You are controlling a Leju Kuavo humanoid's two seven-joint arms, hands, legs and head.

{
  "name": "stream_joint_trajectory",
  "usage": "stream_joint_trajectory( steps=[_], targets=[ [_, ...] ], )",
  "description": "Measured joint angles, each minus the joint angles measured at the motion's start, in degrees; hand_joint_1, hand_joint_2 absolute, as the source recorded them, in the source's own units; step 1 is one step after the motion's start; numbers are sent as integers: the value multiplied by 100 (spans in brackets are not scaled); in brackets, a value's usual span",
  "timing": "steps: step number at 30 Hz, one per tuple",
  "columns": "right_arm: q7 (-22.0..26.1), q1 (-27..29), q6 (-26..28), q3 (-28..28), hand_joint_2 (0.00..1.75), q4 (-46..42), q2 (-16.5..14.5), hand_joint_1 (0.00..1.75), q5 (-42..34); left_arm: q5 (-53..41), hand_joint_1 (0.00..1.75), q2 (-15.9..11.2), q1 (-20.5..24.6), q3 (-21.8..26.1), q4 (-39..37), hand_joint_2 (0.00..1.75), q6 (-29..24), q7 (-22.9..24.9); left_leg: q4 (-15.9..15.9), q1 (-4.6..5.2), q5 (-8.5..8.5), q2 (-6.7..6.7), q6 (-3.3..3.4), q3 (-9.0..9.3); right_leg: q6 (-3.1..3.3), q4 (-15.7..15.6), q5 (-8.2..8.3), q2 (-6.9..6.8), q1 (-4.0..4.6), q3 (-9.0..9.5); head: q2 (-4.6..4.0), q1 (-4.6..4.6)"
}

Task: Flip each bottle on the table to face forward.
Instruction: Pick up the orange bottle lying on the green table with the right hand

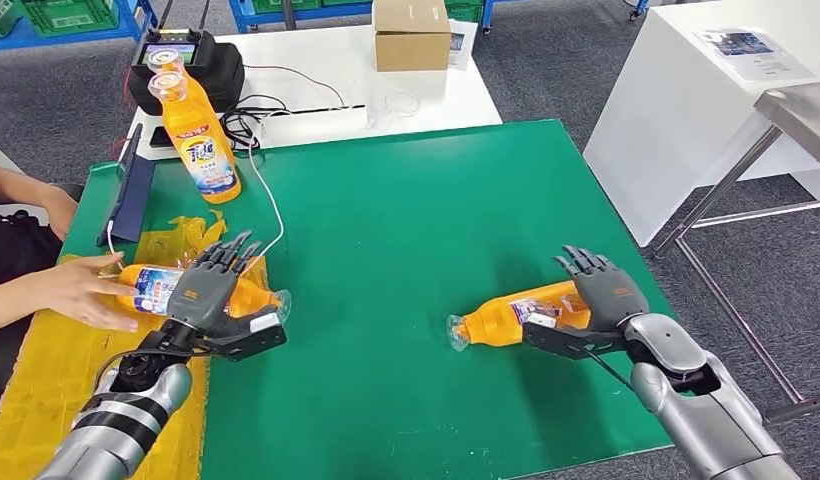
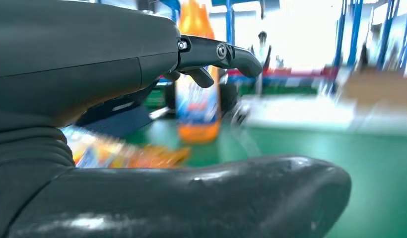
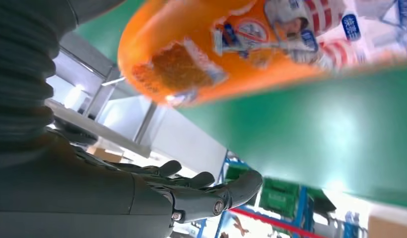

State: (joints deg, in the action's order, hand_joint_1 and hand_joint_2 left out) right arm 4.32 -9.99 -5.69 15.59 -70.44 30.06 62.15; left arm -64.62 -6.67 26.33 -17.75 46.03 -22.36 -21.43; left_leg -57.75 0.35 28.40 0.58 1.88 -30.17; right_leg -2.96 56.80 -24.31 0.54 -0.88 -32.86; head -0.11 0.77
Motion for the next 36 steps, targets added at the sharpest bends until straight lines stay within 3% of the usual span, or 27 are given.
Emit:
stream_joint_trajectory(
  steps=[5,9,13,17,23,30,33,36],
  targets=[
    [-147,-281,214,25,175,846,-325,0,604,804,0,287,-242,413,840,0,21,-440,0,2,0,-2,1,-3,0,-1,0,0,-2,-1,0,1],
    [4,-715,104,27,175,1765,-565,0,660,1235,0,469,-305,647,1233,0,136,-809,-1,1,-1,-9,1,9,-6,-1,5,5,0,2,0,0],
    [200,-1130,-100,30,175,2529,-668,172,608,1428,0,582,-307,729,1384,0,150,-1044,0,-4,1,-26,0,37,-6,-4,6,14,7,23,0,1],
    [326,-1359,-286,69,175,3080,-697,175,561,1840,0,684,-302,765,1439,0,354,-1224,0,-3,1,-28,0,63,-6,-9,6,18,8,45,0,1],
    [402,-1525,-260,99,175,3496,-697,175,429,2955,0,838,-316,863,1660,0,1208,-1248,0,-4,0,1,2,98,-7,-21,6,4,9,94,0,2],
    [444,-1404,65,-26,175,3471,-763,175,-160,4681,0,1015,-504,1132,2241,0,2702,-617,0,-4,0,-1,3,92,-10,-27,8,5,7,102,0,2],
    [527,-1216,414,-245,175,3208,-972,175,-641,5195,0,1082,-671,1242,2547,0,3066,-337,0,-7,1,-2,3,82,-11,-26,8,5,9,98,0,3],
    [510,-835,568,-592,175,2467,-1390,175,-1303,5538,0,1132,-972,1297,3015,0,3328,-87,2,-10,2,-17,1,57,-11,-21,9,17,10,73,0,1]
  ],
)
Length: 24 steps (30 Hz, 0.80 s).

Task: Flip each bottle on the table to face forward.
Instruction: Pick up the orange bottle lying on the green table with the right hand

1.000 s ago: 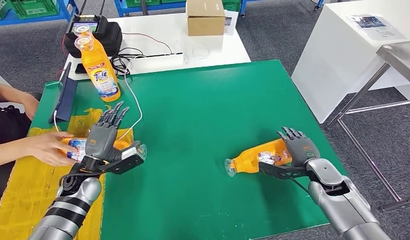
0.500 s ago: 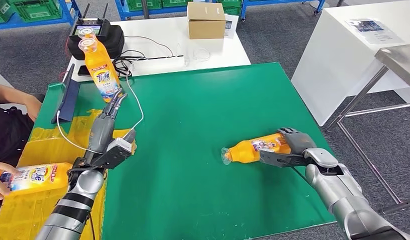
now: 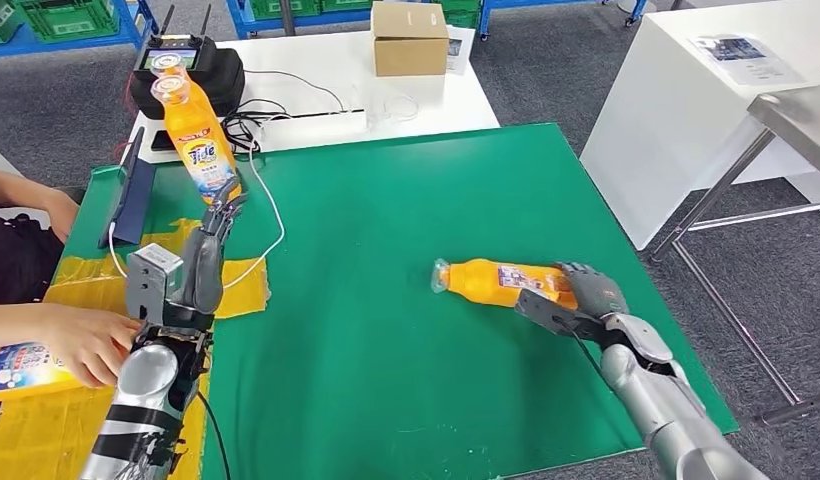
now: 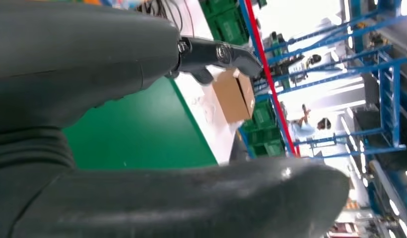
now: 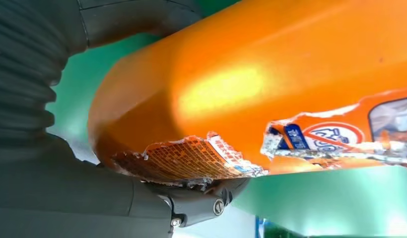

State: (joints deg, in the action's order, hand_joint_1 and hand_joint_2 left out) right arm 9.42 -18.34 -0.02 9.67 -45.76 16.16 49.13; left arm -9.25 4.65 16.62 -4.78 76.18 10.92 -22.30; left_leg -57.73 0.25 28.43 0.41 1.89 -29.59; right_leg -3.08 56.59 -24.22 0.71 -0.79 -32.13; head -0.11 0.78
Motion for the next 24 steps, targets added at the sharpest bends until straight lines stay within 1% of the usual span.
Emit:
stream_joint_trajectory(
  steps=[3,6,9,11,13,15,19,24],
  targets=[
    [-187,365,-195,-182,175,-928,-441,175,-540,75,0,85,-252,-1,428,0,96,144,0,-1,-2,-5,-2,-19,0,5,0,6,1,-39,0,-5],
    [-140,628,-336,-322,175,-1639,-782,175,-1085,110,0,149,-413,-13,703,0,127,205,0,-3,-14,31,-8,-46,0,11,0,-23,3,-58,0,-3],
    [-32,925,-598,-540,175,-2385,-1180,175,-2226,297,0,209,-561,-35,867,0,264,320,1,-5,-17,37,-9,-58,0,13,0,-30,2,-64,0,-1],
    [-67,1183,-690,-596,175,-2956,-1469,175,-2873,456,0,268,-664,-83,938,0,364,399,1,-4,-16,34,-9,-64,0,13,0,-29,1,-71,0,-1],
    [-133,1390,-682,-573,175,-3430,-1700,175,-3143,549,0,317,-742,-138,985,0,416,442,1,-2,-16,35,-9,-71,0,12,-1,-30,0,-78,0,-1],
    [-176,1518,-644,-547,175,-3756,-1849,175,-3229,599,0,346,-793,-183,1018,0,439,459,1,0,-16,37,-9,-74,0,11,-1,-31,-2,-81,0,-1],
    [-152,1680,-648,-515,175,-4131,-2006,175,-3498,854,0,379,-862,-240,1054,175,593,564,1,5,-16,31,-8,-74,0,10,0,-30,-6,-80,0,1],
    [-148,1839,-669,-171,175,-4431,-2188,175,-3642,1368,0,450,-981,-488,1107,175,934,765,1,5,-16,30,-8,-73,0,9,0,-30,-5,-81,0,-1]
  ],
)
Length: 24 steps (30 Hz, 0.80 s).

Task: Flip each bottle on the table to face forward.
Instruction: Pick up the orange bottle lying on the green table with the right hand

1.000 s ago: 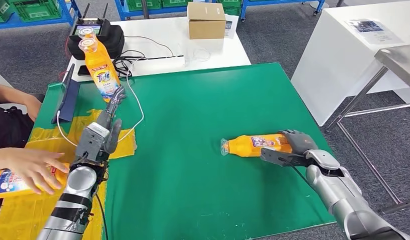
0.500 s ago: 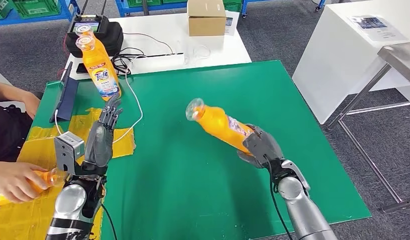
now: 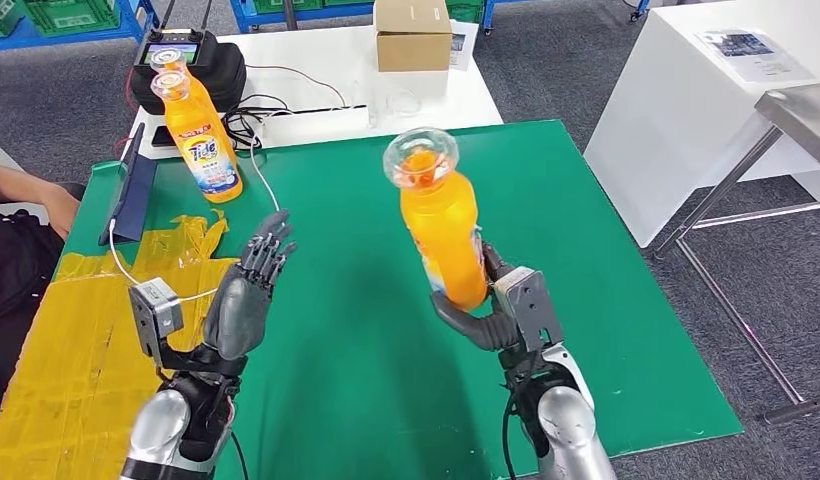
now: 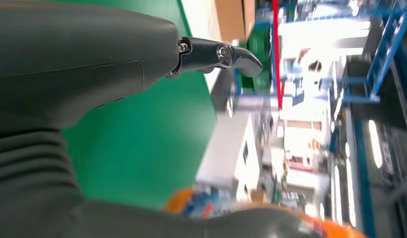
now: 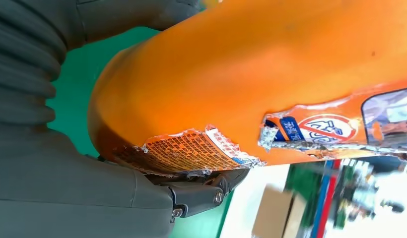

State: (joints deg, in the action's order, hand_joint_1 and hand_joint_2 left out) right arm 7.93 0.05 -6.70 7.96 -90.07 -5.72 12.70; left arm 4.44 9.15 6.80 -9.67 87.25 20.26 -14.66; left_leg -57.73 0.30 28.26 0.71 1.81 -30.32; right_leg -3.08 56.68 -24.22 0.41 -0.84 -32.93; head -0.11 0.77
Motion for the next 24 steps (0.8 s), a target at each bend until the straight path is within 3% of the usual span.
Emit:
stream_joint_trajectory(
  steps=[14,24],
  targets=[
    [-127,46,185,948,175,3,-161,175,223,198,0,95,-164,-997,491,175,133,-19,0,-2,0,-1,0,-2,0,0,0,0,1,0,0,0],
    [-221,27,189,1367,175,130,-204,175,320,316,0,105,-160,-1173,566,175,106,-45,0,-2,0,-1,0,-1,0,0,0,0,2,-1,0,0]
  ],
)
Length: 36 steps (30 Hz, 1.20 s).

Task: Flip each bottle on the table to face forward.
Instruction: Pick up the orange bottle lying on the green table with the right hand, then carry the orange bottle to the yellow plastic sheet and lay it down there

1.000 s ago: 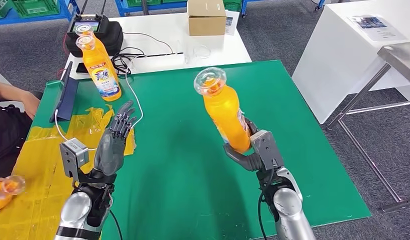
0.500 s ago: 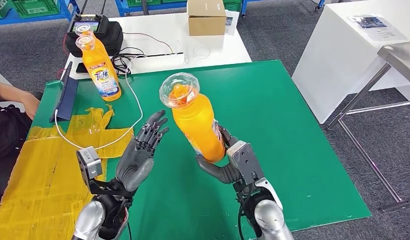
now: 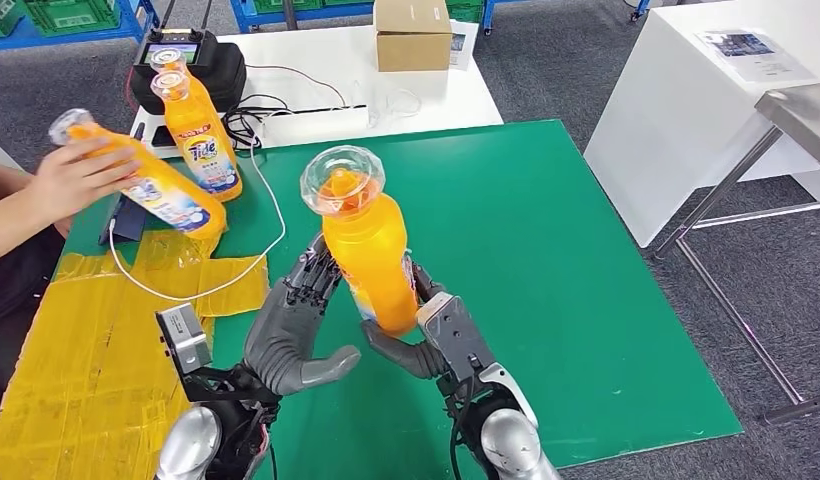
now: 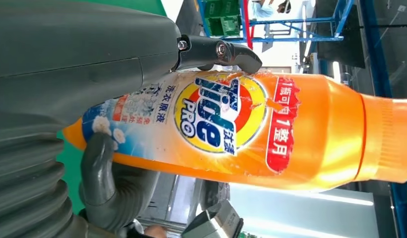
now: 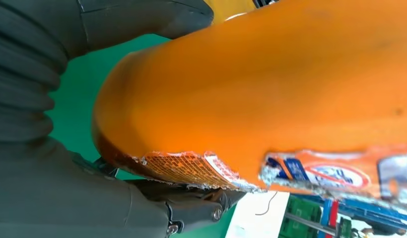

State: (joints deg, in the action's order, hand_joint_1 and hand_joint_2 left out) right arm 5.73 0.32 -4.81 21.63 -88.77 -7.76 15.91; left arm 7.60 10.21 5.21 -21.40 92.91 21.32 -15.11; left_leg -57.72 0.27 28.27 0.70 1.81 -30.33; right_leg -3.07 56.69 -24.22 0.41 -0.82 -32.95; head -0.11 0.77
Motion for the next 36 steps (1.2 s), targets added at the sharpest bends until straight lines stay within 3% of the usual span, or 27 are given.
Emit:
stream_joint_trajectory(
  steps=[18,19,23,36],
  targets=[
    [-96,-354,-37,1176,175,467,177,175,293,-522,0,31,184,61,-81,175,-572,110,0,0,0,-2,0,1,0,0,0,0,0,0,0,0],
    [-98,-366,-37,1208,175,491,190,175,293,-522,6,31,190,67,-91,175,-574,113,0,0,0,-2,0,1,0,0,0,1,0,0,0,0],
    [-101,-408,-37,1269,175,560,233,175,289,-436,175,31,194,78,-123,175,-559,134,0,0,0,-2,0,0,0,0,0,1,0,-1,0,1],
    [-95,-379,-32,1300,175,627,366,175,274,-114,175,19,185,133,-258,175,-343,154,0,1,0,-3,0,1,0,0,0,1,0,-1,0,1]
  ],
)
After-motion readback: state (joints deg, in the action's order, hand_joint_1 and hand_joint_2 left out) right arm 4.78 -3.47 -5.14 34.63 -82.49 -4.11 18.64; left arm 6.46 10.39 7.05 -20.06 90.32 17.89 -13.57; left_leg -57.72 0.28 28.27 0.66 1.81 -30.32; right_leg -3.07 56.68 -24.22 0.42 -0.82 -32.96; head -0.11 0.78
